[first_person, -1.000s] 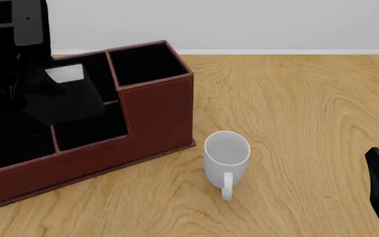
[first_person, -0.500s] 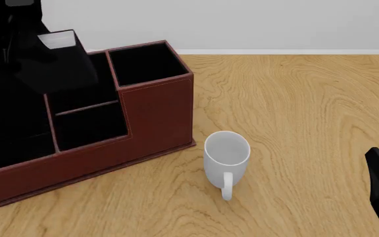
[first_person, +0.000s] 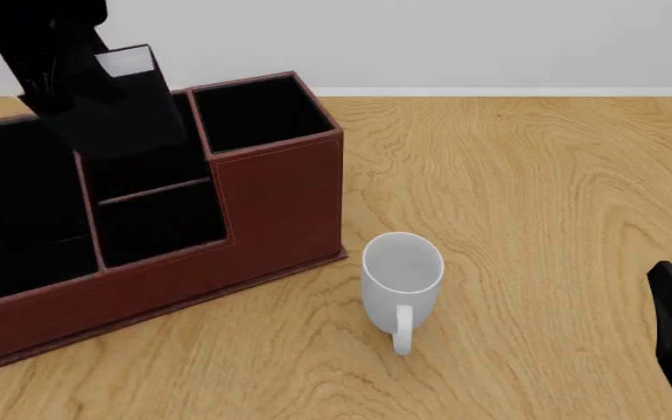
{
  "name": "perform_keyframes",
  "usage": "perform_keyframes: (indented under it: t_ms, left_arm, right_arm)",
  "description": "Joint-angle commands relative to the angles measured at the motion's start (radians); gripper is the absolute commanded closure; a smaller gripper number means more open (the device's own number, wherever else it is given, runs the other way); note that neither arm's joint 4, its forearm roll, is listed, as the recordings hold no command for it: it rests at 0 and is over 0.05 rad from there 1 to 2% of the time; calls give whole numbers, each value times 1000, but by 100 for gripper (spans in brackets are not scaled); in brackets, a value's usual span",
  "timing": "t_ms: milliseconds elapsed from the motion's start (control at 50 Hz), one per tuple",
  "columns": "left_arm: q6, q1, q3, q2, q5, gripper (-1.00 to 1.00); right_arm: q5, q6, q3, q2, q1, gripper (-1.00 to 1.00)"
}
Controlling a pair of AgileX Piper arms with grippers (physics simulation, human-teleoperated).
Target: Pick up the book and place it in the front compartment of the caddy.
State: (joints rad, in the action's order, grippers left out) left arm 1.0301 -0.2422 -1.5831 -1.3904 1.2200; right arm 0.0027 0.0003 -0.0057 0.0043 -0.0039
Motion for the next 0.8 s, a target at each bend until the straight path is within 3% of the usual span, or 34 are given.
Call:
perform_keyframes:
  t_ms: [20, 360, 620, 800]
  left_arm:
    - [-11, 0, -16, -39, -7, 100]
    - [-23, -1, 120, -31, -91, 100]
    - [-32, 12, 142, -34, -136, 100]
    - [4, 44, 157, -47, -185, 100]
  right_arm:
    - [0, 0, 0, 0, 0, -100]
    - [0, 0, 0, 0, 0, -100]
    - [0, 0, 0, 0, 0, -100]
    - [0, 0, 0, 0, 0, -100]
